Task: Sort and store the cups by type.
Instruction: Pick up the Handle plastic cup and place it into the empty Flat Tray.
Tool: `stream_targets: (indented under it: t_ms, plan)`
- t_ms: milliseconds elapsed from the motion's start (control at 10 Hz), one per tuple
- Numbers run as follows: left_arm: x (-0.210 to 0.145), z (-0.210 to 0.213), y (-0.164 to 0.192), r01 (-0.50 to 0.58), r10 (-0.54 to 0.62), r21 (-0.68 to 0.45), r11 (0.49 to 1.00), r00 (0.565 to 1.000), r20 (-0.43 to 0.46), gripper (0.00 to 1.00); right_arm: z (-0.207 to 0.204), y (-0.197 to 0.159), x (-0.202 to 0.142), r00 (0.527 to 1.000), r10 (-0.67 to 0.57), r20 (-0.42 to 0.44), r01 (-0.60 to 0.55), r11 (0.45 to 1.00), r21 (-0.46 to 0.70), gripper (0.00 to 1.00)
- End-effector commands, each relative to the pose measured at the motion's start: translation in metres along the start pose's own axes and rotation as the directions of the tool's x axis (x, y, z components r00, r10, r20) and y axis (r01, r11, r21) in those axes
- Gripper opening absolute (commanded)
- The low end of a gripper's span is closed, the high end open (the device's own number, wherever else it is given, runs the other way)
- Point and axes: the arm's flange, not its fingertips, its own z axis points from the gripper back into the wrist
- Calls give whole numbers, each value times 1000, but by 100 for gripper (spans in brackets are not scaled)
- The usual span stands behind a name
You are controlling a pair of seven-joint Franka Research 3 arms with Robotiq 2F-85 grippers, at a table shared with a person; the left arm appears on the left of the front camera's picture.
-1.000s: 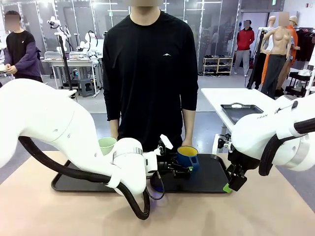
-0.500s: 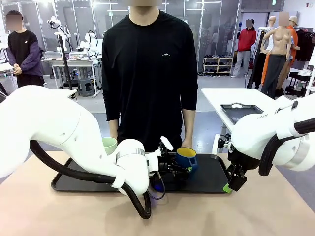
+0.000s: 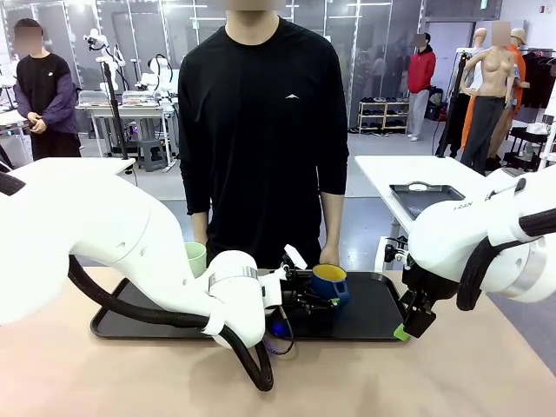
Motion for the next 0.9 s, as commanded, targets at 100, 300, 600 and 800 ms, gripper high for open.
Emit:
stream_targets:
  t_ms: [100, 300, 600, 800]
  plan:
    - [-21, -2, -2, 34, -36, 30, 999, 996, 85, 70, -1, -1, -1, 1000, 6, 0, -6, 1000, -9, 100]
    - [-29, -3, -2, 32, -35, 26, 999, 994, 99, 70, -1, -1, -1, 1000, 6, 0, -6, 1000, -9, 100]
    - [-34, -5, -3, 40, -42, 24, 999, 996, 79, 70, -1, -1, -1, 1000, 6, 0, -6, 1000, -9, 100]
    - [-38, -5, -4, 41, -43, 28, 999, 996, 79, 70, -1, -1, -1, 1000, 6, 0, -6, 1000, -9, 100]
